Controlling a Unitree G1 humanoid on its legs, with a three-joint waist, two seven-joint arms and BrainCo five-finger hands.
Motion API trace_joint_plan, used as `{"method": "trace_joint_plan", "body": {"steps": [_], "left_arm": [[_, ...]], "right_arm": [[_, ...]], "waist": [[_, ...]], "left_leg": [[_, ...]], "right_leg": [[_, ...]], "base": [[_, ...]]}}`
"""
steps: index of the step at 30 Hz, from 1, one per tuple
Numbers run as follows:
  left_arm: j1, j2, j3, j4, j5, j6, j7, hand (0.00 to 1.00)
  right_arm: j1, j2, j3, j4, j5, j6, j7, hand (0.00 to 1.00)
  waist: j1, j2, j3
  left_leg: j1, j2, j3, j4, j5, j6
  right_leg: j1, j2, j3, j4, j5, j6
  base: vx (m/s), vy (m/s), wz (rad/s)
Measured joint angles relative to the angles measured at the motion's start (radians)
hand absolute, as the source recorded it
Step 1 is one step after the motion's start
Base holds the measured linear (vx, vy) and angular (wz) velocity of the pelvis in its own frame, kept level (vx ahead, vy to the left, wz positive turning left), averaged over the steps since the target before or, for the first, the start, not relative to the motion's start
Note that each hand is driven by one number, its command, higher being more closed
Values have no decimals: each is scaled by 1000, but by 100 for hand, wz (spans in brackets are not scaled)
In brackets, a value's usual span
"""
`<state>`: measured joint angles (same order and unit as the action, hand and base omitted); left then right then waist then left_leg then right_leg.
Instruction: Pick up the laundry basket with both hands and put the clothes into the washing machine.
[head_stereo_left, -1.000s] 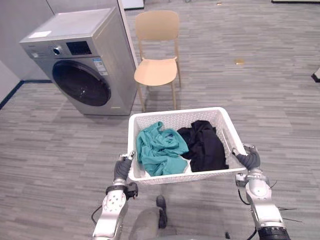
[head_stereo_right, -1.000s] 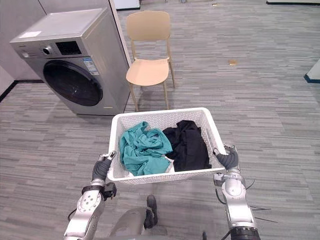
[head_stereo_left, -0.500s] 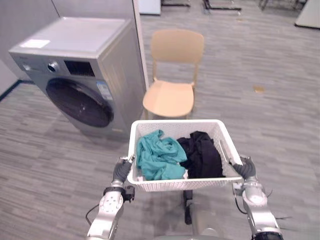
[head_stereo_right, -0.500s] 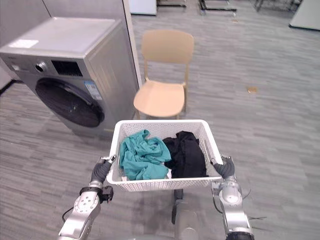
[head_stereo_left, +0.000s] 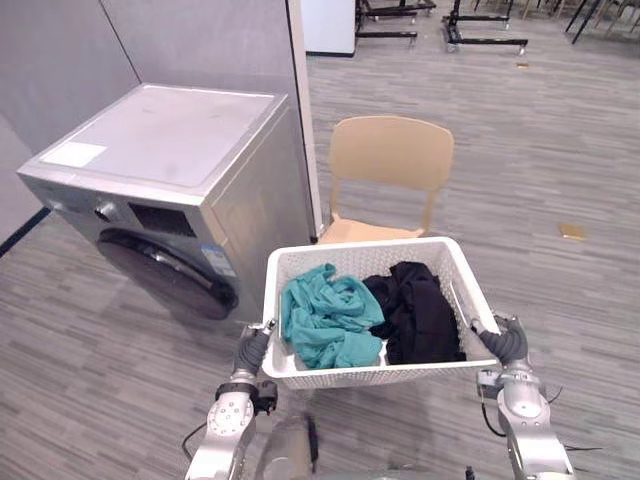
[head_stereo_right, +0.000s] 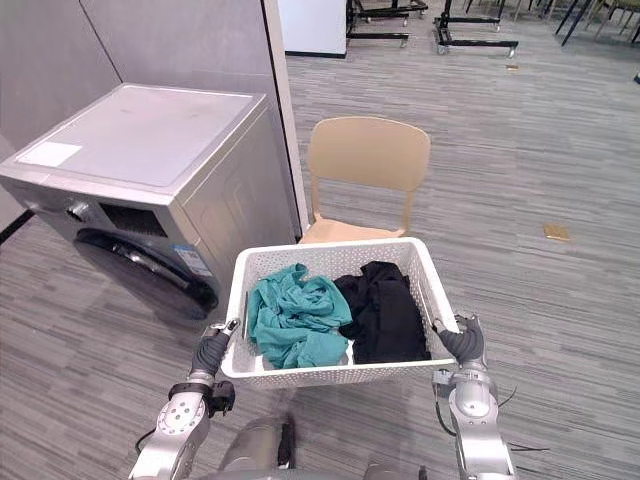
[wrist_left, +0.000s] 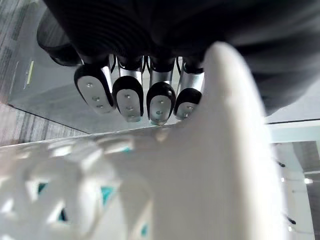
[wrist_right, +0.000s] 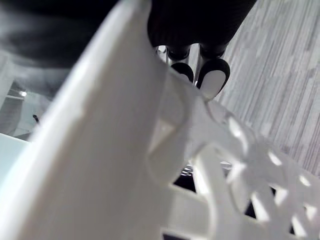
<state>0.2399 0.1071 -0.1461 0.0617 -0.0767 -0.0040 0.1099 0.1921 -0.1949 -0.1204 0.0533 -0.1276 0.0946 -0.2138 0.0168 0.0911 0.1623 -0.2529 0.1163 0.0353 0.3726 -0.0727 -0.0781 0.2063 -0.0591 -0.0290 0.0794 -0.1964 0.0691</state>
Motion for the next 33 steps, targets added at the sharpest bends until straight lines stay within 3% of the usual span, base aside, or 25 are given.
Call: {"method": "trace_joint_plan", "body": {"steps": [2,4,6,9,13,15,16,18,20,21,22,23,25,29,30,33], "left_arm": [[-5,19,0,-17,1,0,3,100],[-12,17,-4,-18,2,4,2,100],[-13,37,-4,-19,2,18,2,100],[-14,60,-1,-21,2,20,3,100],[-16,85,0,-17,2,19,6,100],[-15,94,1,-6,5,19,7,100],[-27,80,0,31,13,19,7,100],[-30,56,-1,41,23,18,16,100],[-112,54,-2,92,31,15,37,100],[-146,57,-1,107,31,15,47,100],[-215,61,1,126,30,15,67,100],[-318,68,7,149,30,16,109,100],[-417,76,17,172,29,15,144,100],[-633,98,44,248,30,16,243,100],[-675,112,44,254,30,16,254,100],[-799,147,64,298,31,2,286,100]], "right_arm": [[1,19,-1,7,0,0,0,100],[-4,14,-1,11,-1,0,0,100],[-16,24,-1,28,-7,0,1,100],[-39,43,7,90,-23,0,2,100],[-46,38,27,90,-33,0,2,100],[-43,37,38,92,-41,0,1,100],[-48,30,42,110,-44,-1,-1,100],[-50,16,44,130,-50,0,-2,100],[-83,13,45,130,-54,0,-26,100],[-102,12,45,130,-54,-1,-35,100],[-145,12,44,130,-53,0,-56,100],[-217,13,44,130,-48,0,-97,100],[-297,11,40,129,-39,0,-133,100],[-496,8,38,129,-32,0,-218,100],[-529,9,38,129,-26,0,-236,100],[-641,13,38,130,-12,0,-281,100]], "waist": [[-4,-51,-4],[-2,-51,-5],[-2,-66,1],[-6,-67,1],[-12,-78,-5],[-23,-104,-14],[-35,-92,-16],[-37,-72,-27],[-34,-60,-11],[-34,-75,14],[-34,-70,50],[-32,-87,95],[-27,-98,134],[-12,-94,230],[1,-88,235],[3,-82,252]], "left_leg": [[-4,-56,45,50,-62,49],[-10,-66,86,106,-117,91],[66,-81,151,92,-151,127],[212,-101,194,-20,-156,136],[258,-102,216,-89,-153,130],[260,-123,212,-80,-158,110],[266,-121,188,-74,-165,98],[259,-99,167,-77,-166,89],[186,-77,154,-50,-169,86],[154,-72,154,-30,-171,82],[99,-63,152,25,-177,73],[-31,-45,153,131,-183,64],[-152,-28,152,219,-195,63],[-350,-1,150,347,-241,77],[-395,12,152,367,-265,97],[-506,26,149,404,-266,98]], "right_leg": [[-7,-76,24,38,-35,46],[-62,-104,59,159,-45,63],[-211,-150,84,490,-36,123],[-326,-174,-1,697,-51,94],[-425,-145,-102,519,-64,40],[-423,-129,-100,334,61,-2],[-415,-123,-93,321,111,1],[-392,-103,-102,262,121,-10],[-433,-81,-116,233,148,-22],[-453,-80,-119,237,151,-23],[-489,-81,-126,258,155,-27],[-590,-83,-136,310,163,-39],[-693,-82,-138,360,163,-39],[-883,-81,-135,462,162,-39],[-927,-76,-138,475,162,-39],[-1019,-78,-155,482,174,-51]], "base": [[417,279,-38],[421,293,-49],[381,292,-65],[300,173,-44],[199,34,-16],[174,-56,15],[194,-88,13],[168,-77,-3],[70,-80,-1],[-24,-55,9],[-171,-49,17],[-214,-39,16],[-245,-16,6],[-247,-5,-9],[-288,-9,-11],[-200,-19,0]]}}
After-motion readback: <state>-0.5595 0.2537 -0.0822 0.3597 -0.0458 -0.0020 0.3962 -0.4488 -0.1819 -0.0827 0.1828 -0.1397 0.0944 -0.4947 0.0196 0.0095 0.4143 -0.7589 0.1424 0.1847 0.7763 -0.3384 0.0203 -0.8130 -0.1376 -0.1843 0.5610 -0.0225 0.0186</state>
